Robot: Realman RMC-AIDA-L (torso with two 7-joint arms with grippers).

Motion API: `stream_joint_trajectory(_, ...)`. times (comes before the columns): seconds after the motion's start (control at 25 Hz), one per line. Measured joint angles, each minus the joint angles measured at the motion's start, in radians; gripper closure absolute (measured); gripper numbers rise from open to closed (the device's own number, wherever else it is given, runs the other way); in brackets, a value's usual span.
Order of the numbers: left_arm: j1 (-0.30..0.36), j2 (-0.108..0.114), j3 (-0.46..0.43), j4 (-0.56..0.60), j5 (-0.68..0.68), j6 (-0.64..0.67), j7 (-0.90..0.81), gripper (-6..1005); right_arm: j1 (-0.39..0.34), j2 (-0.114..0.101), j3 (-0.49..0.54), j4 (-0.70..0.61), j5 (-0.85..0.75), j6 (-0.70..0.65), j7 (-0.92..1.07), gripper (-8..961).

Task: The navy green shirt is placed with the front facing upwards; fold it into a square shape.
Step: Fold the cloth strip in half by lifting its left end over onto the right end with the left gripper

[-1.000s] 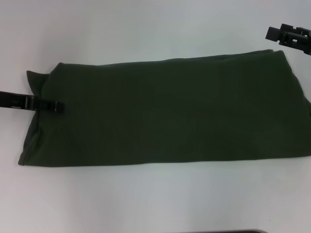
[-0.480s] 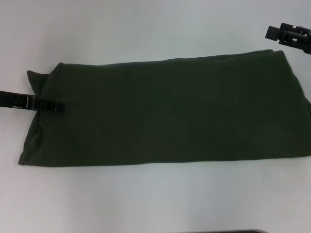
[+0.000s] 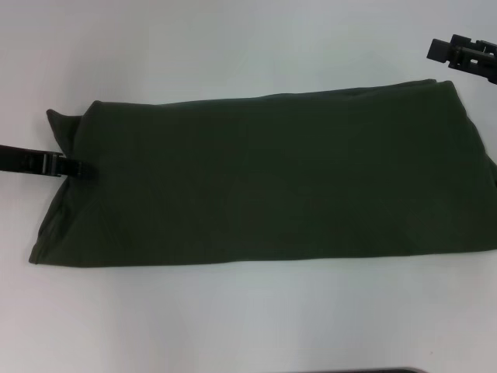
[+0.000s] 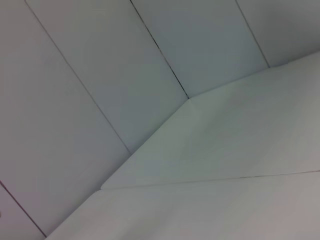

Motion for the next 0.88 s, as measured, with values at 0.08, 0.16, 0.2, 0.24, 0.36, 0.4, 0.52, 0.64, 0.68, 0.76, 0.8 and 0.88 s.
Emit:
stream_joint_trajectory(0.08,0.0,0.0,0.0,0.001,0.002,-0.001,-0.001,676,0.0,0.0,0.0,0.0,0.0,0.0,0.0,22)
stream_joint_trajectory(0.16,-0.003,0.0,0.001,0.0,0.003,-0.002,-0.001,759,0.0,0.0,0.0,0.0,0.0,0.0,0.0,22)
stream_joint_trajectory(0.2,-0.005,-0.001,0.004,-0.001,0.004,-0.003,-0.001,800,0.0,0.0,0.0,0.0,0.001,0.0,0.0,22)
stream_joint_trajectory(0.24,-0.006,-0.001,0.007,-0.003,0.005,-0.004,-0.001,819,0.0,0.0,0.0,0.0,0.001,0.0,0.0,22)
stream_joint_trajectory(0.36,-0.007,0.0,0.011,-0.005,0.006,-0.006,-0.002,874,0.0,0.0,0.0,0.0,0.001,0.0,0.0,22)
stream_joint_trajectory(0.4,-0.007,0.001,0.012,-0.006,0.006,-0.006,-0.003,893,0.0,0.0,0.0,0.0,0.001,0.0,0.0,22)
stream_joint_trajectory(0.52,-0.007,0.002,0.011,-0.006,0.005,-0.008,-0.004,949,0.0,0.0,0.0,0.0,0.001,0.001,0.0,24)
stream_joint_trajectory(0.64,-0.007,0.003,0.007,-0.004,-0.001,-0.013,-0.011,986,0.0,0.0,0.0,0.0,0.001,0.004,0.0,26)
stream_joint_trajectory(0.68,-0.007,0.003,0.003,-0.003,-0.009,-0.011,-0.013,986,0.0,0.0,0.0,0.0,0.001,0.004,0.0,27)
stream_joint_trajectory(0.76,-0.008,0.006,-0.005,0.0,-0.031,-0.001,-0.019,986,0.0,0.0,0.0,0.0,0.001,0.005,0.0,29)
stream_joint_trajectory(0.8,-0.007,0.008,-0.008,0.0,-0.042,0.006,-0.025,986,0.0,0.0,0.0,0.0,0.0,0.005,0.0,29)
stream_joint_trajectory(0.88,-0.006,0.01,-0.01,0.005,-0.054,0.019,-0.037,986,0.0,-0.001,0.0,0.0,0.0,0.005,0.0,29)
